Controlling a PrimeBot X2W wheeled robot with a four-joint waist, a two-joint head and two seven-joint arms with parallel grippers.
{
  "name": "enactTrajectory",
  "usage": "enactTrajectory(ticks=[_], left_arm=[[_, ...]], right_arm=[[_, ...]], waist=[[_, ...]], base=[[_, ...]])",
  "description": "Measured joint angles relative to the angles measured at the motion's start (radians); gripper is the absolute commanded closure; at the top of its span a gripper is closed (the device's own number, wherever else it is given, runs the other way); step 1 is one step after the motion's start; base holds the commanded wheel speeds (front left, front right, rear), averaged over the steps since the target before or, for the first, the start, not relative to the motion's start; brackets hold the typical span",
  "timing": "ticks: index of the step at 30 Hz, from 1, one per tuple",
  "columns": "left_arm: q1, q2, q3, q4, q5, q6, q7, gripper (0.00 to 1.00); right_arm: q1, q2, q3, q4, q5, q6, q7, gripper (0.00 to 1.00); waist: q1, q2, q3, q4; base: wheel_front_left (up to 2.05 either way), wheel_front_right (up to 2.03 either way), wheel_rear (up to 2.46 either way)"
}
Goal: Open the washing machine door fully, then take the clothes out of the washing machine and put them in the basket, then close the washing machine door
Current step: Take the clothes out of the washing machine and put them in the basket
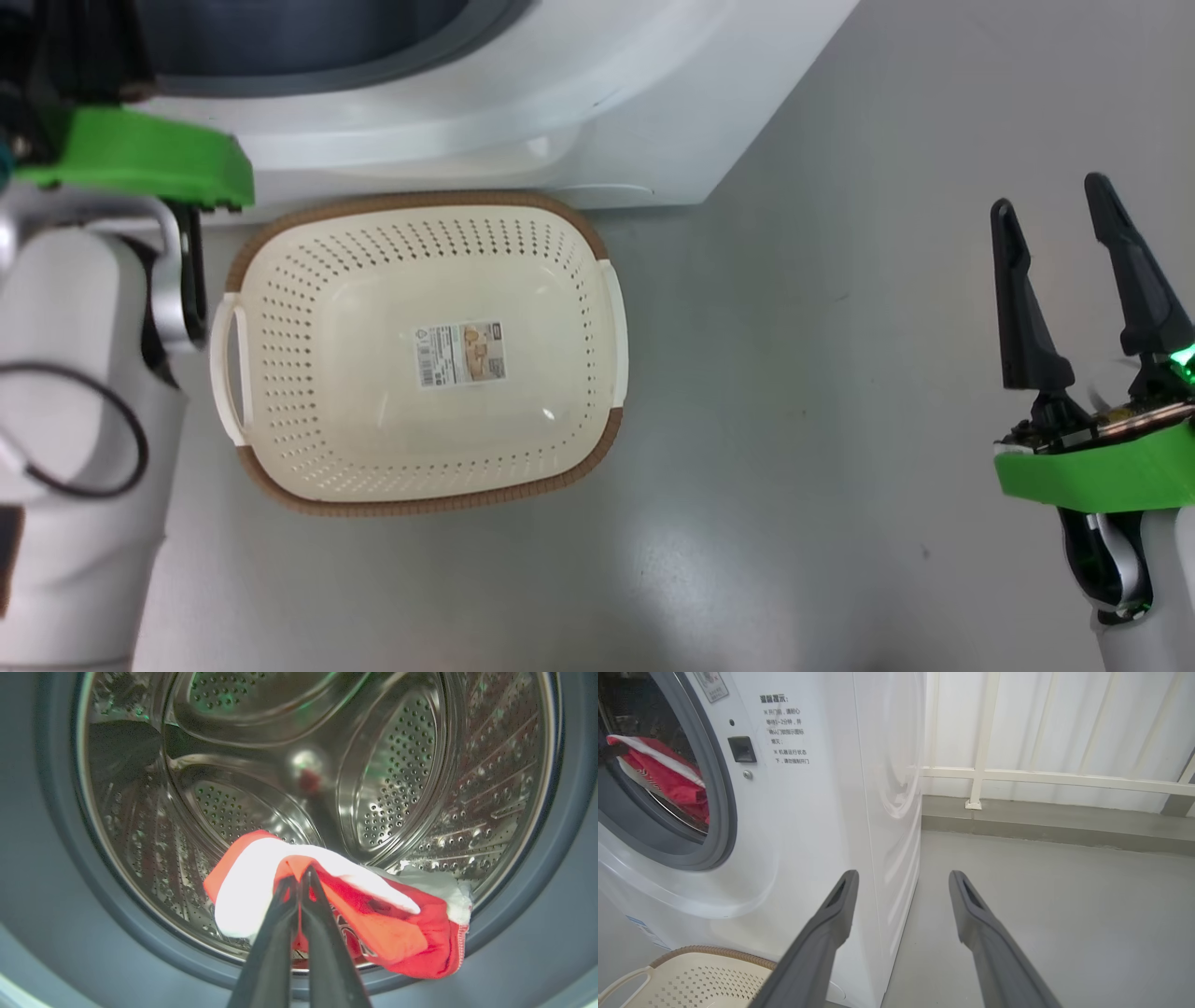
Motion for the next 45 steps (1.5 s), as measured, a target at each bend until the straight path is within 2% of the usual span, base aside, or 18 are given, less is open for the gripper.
enactTrajectory(ticks=[3,19,35,40,45], left_arm=[[0.097,-0.011,0.026,-0.127,0.006,0.010,-0.001,1.00],[0.383,-0.029,0.026,-0.444,0.051,0.038,-0.001,1.00],[0.604,-0.024,-0.007,-0.760,0.072,0.100,0.048,1.00],[0.642,-0.017,-0.015,-0.820,0.081,0.115,0.073,1.00],[0.681,-0.025,-0.019,-0.794,0.054,0.118,0.083,1.00]], right_arm=[[0.011,0.000,-0.002,0.003,-0.001,0.000,0.000,0.00],[0.062,0.011,0.008,0.021,-0.011,0.000,0.000,0.00],[0.119,0.025,0.013,0.035,-0.027,0.000,0.000,0.00],[0.128,0.027,0.014,0.036,-0.027,0.000,0.000,0.00],[0.128,0.027,0.020,0.035,-0.027,0.000,0.000,0.00]], waist=[[0.0000,0.0000,-0.032,0.005],[0.0000,0.0000,-0.147,0.025],[-0.0001,0.0000,-0.256,0.026],[-0.0001,0.0000,-0.270,0.027],[0.0000,0.0000,-0.268,0.025]], base=[[0.00,0.00,0.00],[0.00,0.00,0.00],[0.00,0.00,0.00],[0.00,0.00,0.00],[0.00,0.00,0.00]])
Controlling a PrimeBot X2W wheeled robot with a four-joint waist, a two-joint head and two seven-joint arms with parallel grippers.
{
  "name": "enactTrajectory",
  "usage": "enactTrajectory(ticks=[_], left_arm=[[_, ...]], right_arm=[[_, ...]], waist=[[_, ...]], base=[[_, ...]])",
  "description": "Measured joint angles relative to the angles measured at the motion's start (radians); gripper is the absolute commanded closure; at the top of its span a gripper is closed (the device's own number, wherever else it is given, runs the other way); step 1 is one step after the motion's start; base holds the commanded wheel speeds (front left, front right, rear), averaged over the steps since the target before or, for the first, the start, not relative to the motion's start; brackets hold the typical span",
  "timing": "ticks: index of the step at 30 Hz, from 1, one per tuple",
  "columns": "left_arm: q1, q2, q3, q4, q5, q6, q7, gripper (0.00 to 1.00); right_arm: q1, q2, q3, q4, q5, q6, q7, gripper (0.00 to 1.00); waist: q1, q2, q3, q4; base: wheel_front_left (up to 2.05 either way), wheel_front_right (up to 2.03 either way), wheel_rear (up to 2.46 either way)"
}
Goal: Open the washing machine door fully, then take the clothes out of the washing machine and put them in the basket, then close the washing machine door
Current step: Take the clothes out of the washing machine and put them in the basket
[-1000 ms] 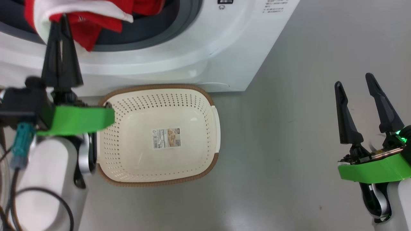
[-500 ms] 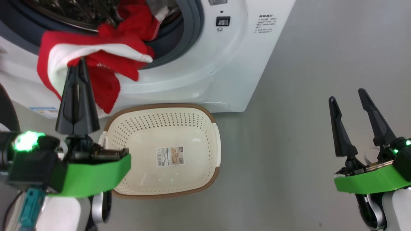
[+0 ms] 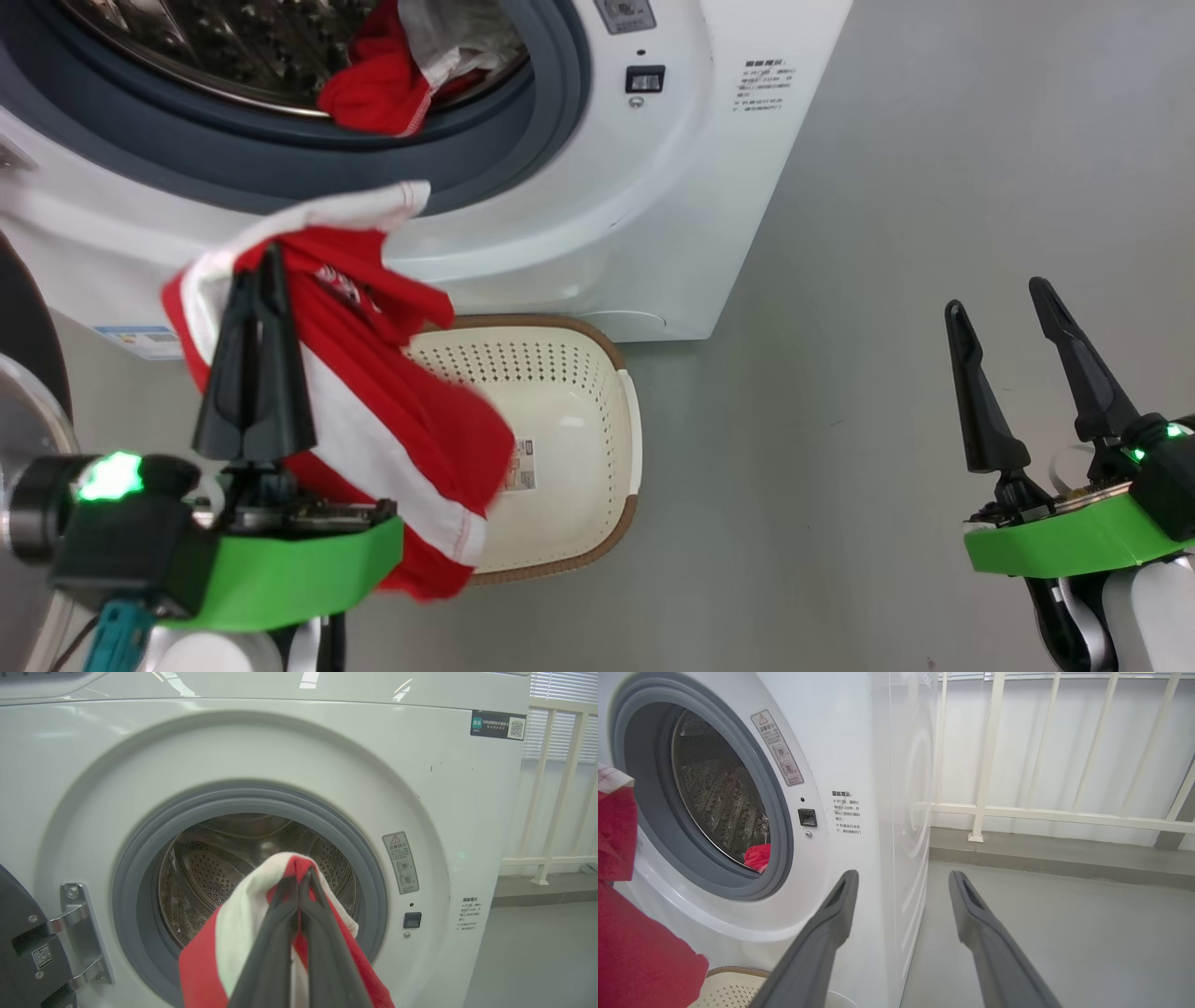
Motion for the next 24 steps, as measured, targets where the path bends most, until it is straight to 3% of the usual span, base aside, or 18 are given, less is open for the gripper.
enactTrajectory(ticks=[6,15,24], left_arm=[[0.001,-0.032,-0.013,0.157,-0.066,-0.024,-0.008,1.00],[-0.101,-0.079,-0.031,0.484,-0.134,-0.094,-0.021,1.00],[-0.246,-0.127,-0.032,0.827,-0.229,-0.147,0.102,1.00]], right_arm=[[-0.001,-0.001,0.009,0.000,0.000,0.000,0.000,0.00],[-0.024,-0.003,0.020,0.002,0.003,0.000,0.000,0.00],[-0.064,-0.003,0.033,0.014,0.017,0.000,0.000,0.00]], waist=[[-0.0001,0.0000,0.029,-0.005],[-0.0001,0.0000,0.093,-0.025],[-0.0001,0.0000,0.155,-0.057]], base=[[0.00,0.00,0.00],[0.00,0.00,0.00],[0.00,0.00,0.00]])
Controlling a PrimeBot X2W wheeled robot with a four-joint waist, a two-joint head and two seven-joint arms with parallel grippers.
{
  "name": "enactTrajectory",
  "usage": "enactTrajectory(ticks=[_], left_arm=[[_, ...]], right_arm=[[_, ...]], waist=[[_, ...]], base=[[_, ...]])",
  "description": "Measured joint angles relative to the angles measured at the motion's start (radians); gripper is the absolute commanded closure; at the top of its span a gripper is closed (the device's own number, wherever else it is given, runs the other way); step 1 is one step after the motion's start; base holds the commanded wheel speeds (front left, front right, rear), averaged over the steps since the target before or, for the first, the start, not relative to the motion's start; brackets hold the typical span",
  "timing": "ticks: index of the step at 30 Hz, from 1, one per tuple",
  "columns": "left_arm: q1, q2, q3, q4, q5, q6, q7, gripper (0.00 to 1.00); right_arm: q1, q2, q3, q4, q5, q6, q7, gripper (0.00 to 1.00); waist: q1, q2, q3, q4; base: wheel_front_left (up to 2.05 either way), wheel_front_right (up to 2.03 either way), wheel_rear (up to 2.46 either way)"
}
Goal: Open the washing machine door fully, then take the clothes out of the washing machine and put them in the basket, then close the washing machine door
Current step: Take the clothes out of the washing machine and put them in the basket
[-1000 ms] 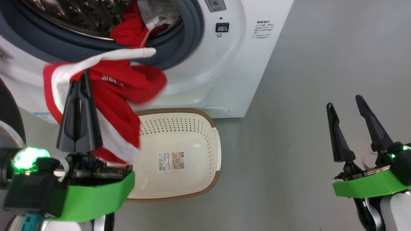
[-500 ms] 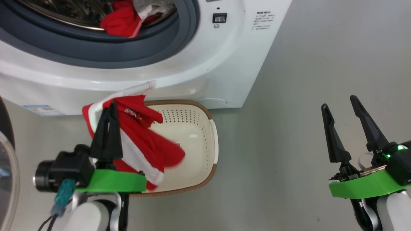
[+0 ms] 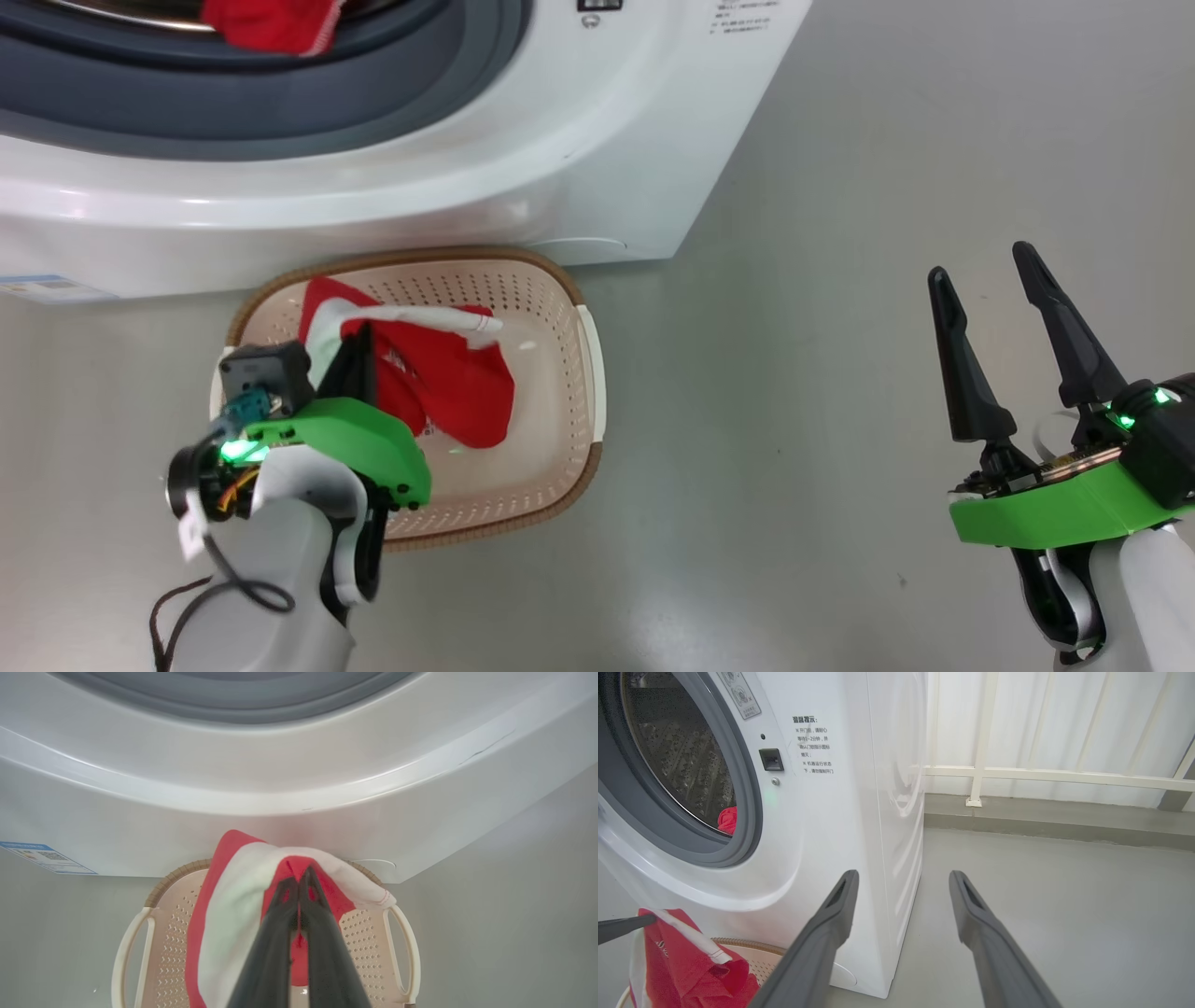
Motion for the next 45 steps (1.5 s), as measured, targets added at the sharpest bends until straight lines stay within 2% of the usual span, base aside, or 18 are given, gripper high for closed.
enactTrajectory(ticks=[6,16,19,20,21,22,31,36,37,40,45], left_arm=[[-0.075,-0.021,0.001,0.219,-0.046,-0.033,0.090,1.00],[-0.168,-0.031,0.000,0.446,-0.067,-0.070,0.074,1.00],[-0.203,-0.037,-0.004,0.509,-0.082,-0.102,0.076,0.98],[-0.210,-0.038,-0.008,0.521,-0.082,-0.104,0.076,0.82],[-0.217,-0.041,-0.010,0.531,-0.082,-0.104,0.074,0.54],[-0.217,-0.041,-0.010,0.531,-0.082,-0.104,0.074,0.00],[-0.252,-0.054,-0.019,0.544,-0.084,-0.146,-0.096,0.00],[-0.239,-0.060,-0.020,0.495,-0.089,-0.182,-0.169,0.00],[-0.228,-0.061,-0.018,0.475,-0.090,-0.196,-0.175,0.00],[-0.174,-0.062,-0.011,0.399,-0.089,-0.202,-0.181,0.00],[-0.036,-0.050,0.041,0.148,-0.029,-0.199,-0.182,0.00]], right_arm=[[-0.024,0.001,0.015,0.013,0.011,0.000,0.000,0.00],[-0.045,0.006,0.022,0.019,0.022,0.000,0.000,0.00],[-0.059,0.008,0.022,0.021,0.030,0.000,0.000,0.00],[-0.063,0.008,0.021,0.021,0.030,0.000,0.000,0.00],[-0.066,0.008,0.021,0.021,0.030,0.000,0.000,0.00],[-0.066,0.008,0.021,0.021,0.030,0.000,0.000,0.00],[-0.069,0.008,-0.002,0.040,0.030,0.000,0.000,0.00],[-0.069,0.004,-0.014,0.050,0.026,0.000,0.000,0.00],[-0.068,0.003,-0.016,0.052,0.022,0.000,0.000,0.00],[-0.064,0.001,-0.030,0.058,0.008,0.000,0.000,0.00],[-0.029,0.001,-0.050,0.068,0.000,0.000,0.000,0.00]], waist=[[0.0000,0.0000,0.041,-0.025],[0.0000,0.0000,0.092,-0.066],[0.0000,0.0001,0.117,-0.074],[0.0000,0.0000,0.123,-0.075],[0.0000,0.0000,0.128,-0.076],[0.0000,0.0000,0.128,-0.076],[0.0000,0.0000,0.116,-0.055],[0.0000,0.0001,0.075,-0.038],[0.0000,0.0001,0.064,-0.034],[0.0000,0.0000,0.029,-0.024],[0.0000,0.0000,-0.040,-0.007]], base=[[0.00,0.00,0.00],[0.00,0.00,0.00],[0.00,0.00,0.00],[0.00,0.00,0.00],[0.00,0.00,0.00],[0.00,0.00,0.00],[0.00,0.00,0.00],[0.00,0.00,0.00],[0.00,0.00,0.00],[0.00,0.00,0.00],[0.00,0.00,0.00]])
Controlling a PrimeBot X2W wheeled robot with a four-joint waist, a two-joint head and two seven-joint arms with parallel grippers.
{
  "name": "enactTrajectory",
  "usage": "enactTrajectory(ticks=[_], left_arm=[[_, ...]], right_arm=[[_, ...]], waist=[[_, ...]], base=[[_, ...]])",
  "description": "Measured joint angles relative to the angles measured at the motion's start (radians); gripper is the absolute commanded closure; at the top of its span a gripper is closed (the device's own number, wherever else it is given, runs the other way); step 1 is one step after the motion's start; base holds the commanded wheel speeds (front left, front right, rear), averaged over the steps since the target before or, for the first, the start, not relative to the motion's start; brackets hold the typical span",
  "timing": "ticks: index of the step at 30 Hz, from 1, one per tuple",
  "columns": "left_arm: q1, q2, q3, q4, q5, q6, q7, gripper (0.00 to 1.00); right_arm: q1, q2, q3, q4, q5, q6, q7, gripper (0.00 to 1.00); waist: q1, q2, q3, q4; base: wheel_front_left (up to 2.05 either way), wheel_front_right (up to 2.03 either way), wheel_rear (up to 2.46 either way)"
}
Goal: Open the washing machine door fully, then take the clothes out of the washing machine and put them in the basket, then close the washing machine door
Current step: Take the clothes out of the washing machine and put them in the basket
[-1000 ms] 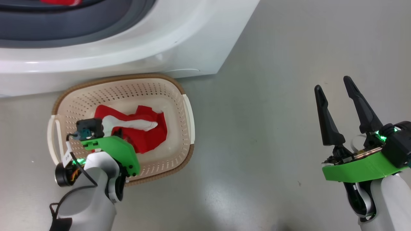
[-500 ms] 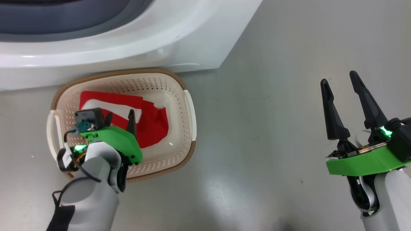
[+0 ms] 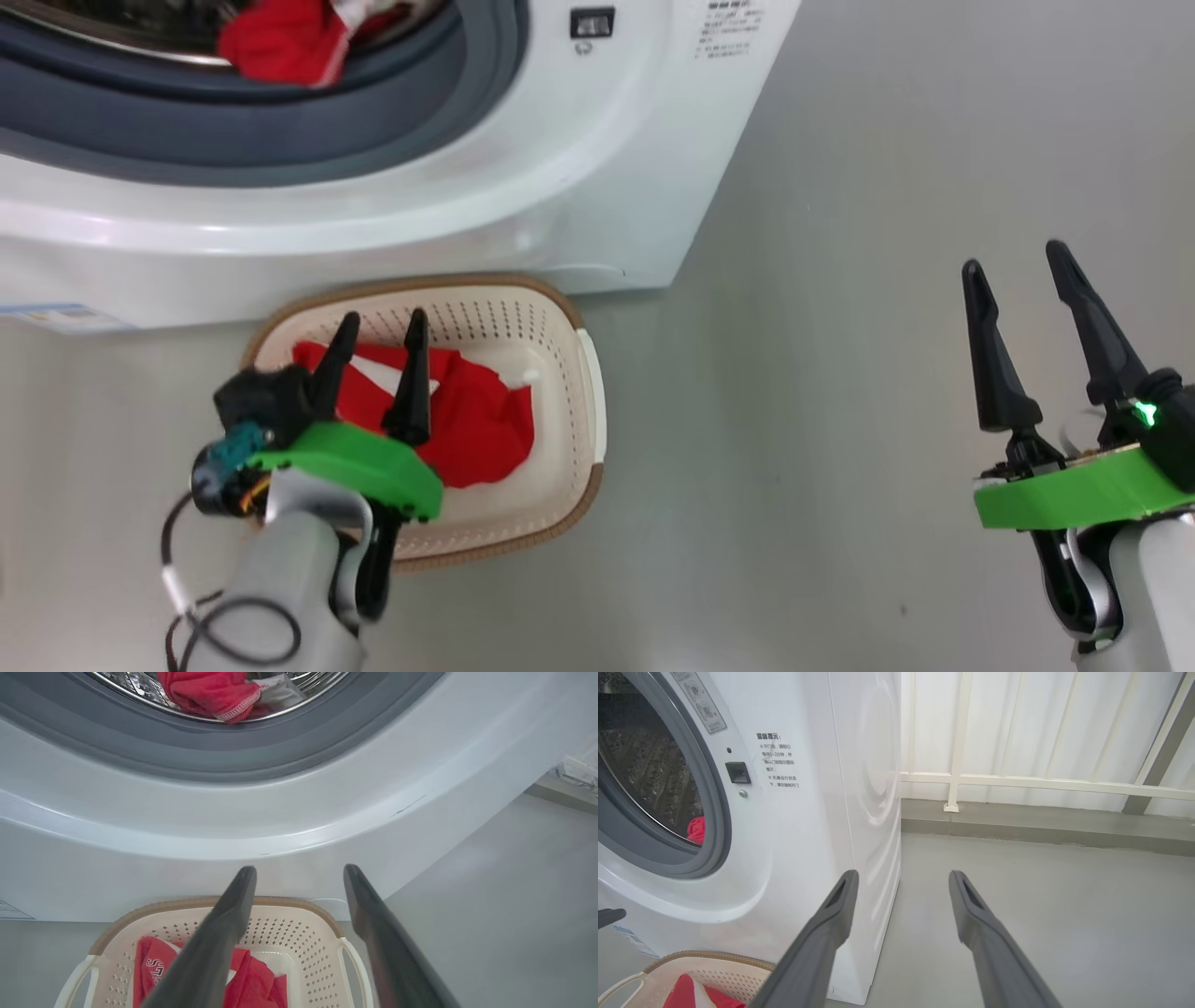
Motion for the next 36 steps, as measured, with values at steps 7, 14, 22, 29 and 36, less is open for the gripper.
enactTrajectory(ticks=[7,14,22,29,36], left_arm=[[0.184,0.013,0.061,-0.288,0.101,0.033,0.000,0.00],[0.292,0.016,0.092,-0.438,0.121,0.035,0.000,0.00],[0.374,0.042,0.090,-0.559,0.142,0.045,0.004,0.00],[0.450,0.074,0.100,-0.659,0.134,0.049,0.054,0.00],[0.524,0.109,0.104,-0.714,0.134,0.062,0.084,0.00]], right_arm=[[0.050,0.003,-0.030,0.011,0.000,0.000,0.000,0.00],[0.086,0.021,-0.069,0.014,-0.076,0.000,0.000,0.00],[0.137,0.052,-0.113,-0.015,-0.115,0.000,0.000,0.00],[0.203,0.068,-0.138,-0.062,-0.119,0.000,0.000,0.00],[0.259,0.081,-0.141,-0.116,-0.141,0.000,0.000,0.00]], waist=[[0.0000,0.0000,-0.097,0.025],[0.0000,0.0000,-0.183,0.046],[0.0000,0.0000,-0.264,0.057],[0.0000,0.0000,-0.317,0.059],[0.0000,0.0000,-0.351,0.058]], base=[[0.00,0.00,0.00],[0.00,0.00,0.00],[0.00,0.00,0.00],[0.00,0.00,0.00],[0.00,0.00,0.00]])
